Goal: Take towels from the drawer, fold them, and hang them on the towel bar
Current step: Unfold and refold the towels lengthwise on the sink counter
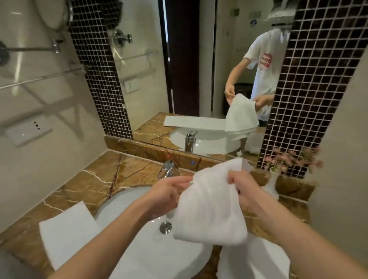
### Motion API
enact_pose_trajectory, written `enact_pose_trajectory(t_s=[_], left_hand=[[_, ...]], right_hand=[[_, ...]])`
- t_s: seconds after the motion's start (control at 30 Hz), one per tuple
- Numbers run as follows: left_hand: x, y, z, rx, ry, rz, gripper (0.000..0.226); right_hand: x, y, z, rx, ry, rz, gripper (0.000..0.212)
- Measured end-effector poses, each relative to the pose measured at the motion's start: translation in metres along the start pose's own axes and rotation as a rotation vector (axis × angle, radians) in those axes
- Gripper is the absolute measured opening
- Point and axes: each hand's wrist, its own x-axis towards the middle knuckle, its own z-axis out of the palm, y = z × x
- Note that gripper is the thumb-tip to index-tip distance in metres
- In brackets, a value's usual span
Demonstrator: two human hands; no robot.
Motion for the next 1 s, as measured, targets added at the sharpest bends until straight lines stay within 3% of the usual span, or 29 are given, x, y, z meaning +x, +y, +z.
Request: enact_pose_trajectory(t_s=[0.1,0.2,0.23,0.3,0.4,0.5,0.63,0.77,0.93,1.0], left_hand=[[-0.005,0.007,-0.014,-0.080,0.192,-0.049,0.025],[-0.008,0.021,-0.024,-0.086,0.266,-0.020,0.067],[-0.009,0.027,-0.025,-0.141,0.294,0.021,0.070],[-0.015,0.037,-0.028,-0.220,0.437,0.114,0.055],[-0.027,0.049,-0.032,-0.114,0.597,0.231,0.036],[-0.053,0.054,-0.034,-0.214,0.541,0.317,0.034],[-0.098,0.060,-0.034,-0.335,0.386,0.431,0.044],[-0.136,0.074,-0.033,-0.279,0.262,0.490,0.042],[-0.166,0.084,-0.034,-0.356,0.227,0.554,0.033],[-0.177,0.084,-0.034,-0.386,0.247,0.563,0.040]], right_hand=[[-0.009,-0.005,0.023,-0.053,-0.115,-0.097,0.052],[-0.024,-0.009,0.045,-0.130,-0.257,-0.169,0.058],[-0.030,-0.011,0.051,-0.148,-0.312,-0.182,0.059],[-0.040,-0.015,0.059,-0.201,-0.409,-0.192,0.047],[-0.045,-0.018,0.066,-0.280,-0.540,-0.121,0.029],[-0.043,-0.010,0.080,-0.392,-0.627,-0.080,0.039],[-0.053,0.007,0.102,-0.542,-0.534,-0.128,0.050],[-0.068,0.005,0.105,-0.621,-0.668,-0.137,0.055],[-0.092,-0.024,0.106,-0.794,-0.811,-0.124,0.059],[-0.106,-0.035,0.106,-0.853,-0.810,-0.084,0.057]])
